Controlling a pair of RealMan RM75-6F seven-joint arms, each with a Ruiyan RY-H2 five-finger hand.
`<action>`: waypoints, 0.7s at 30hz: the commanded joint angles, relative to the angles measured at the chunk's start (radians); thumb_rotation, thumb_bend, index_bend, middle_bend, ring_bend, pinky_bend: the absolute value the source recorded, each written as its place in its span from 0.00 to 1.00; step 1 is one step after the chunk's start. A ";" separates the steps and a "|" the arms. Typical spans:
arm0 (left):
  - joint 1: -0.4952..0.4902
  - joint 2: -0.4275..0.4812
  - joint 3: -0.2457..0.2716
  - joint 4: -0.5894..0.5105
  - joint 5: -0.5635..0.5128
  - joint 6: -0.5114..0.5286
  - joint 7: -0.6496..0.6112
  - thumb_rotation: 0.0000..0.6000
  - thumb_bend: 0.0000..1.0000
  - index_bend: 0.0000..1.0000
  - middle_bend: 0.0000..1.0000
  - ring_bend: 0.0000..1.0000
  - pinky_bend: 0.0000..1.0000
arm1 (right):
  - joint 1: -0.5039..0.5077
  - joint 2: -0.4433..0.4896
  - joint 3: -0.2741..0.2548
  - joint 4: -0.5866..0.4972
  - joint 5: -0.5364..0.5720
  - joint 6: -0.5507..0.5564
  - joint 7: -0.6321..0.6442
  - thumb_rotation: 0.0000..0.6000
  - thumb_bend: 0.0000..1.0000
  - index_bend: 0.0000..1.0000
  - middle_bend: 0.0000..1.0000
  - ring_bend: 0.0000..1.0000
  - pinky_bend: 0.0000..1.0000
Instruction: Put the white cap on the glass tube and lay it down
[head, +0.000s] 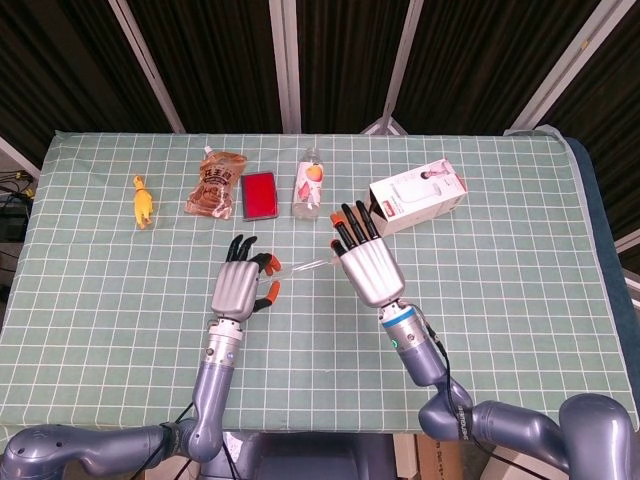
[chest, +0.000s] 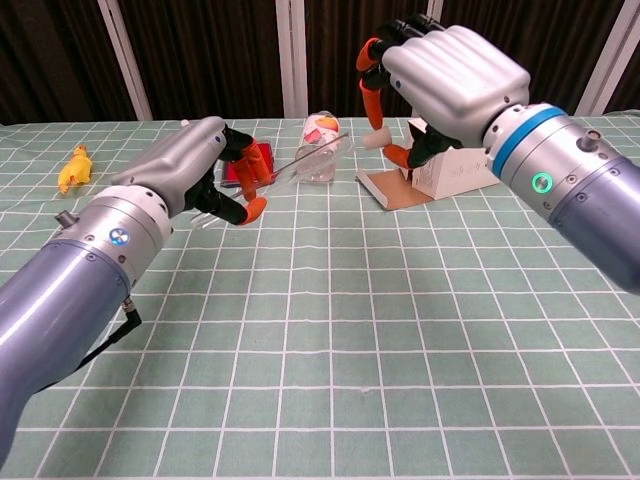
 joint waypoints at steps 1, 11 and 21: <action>0.000 -0.002 -0.001 0.002 0.001 -0.002 0.000 1.00 0.79 0.50 0.51 0.12 0.01 | 0.001 -0.002 0.000 0.001 0.001 0.001 0.000 1.00 0.40 0.61 0.21 0.02 0.00; 0.002 -0.001 0.001 0.002 0.004 -0.008 0.003 1.00 0.79 0.50 0.50 0.12 0.01 | 0.001 -0.003 0.000 -0.003 0.008 0.008 0.001 1.00 0.40 0.61 0.21 0.02 0.00; 0.001 -0.009 -0.005 0.003 0.004 -0.008 0.005 1.00 0.79 0.50 0.50 0.12 0.01 | 0.001 -0.005 -0.003 -0.009 0.014 0.012 -0.004 1.00 0.40 0.61 0.21 0.02 0.00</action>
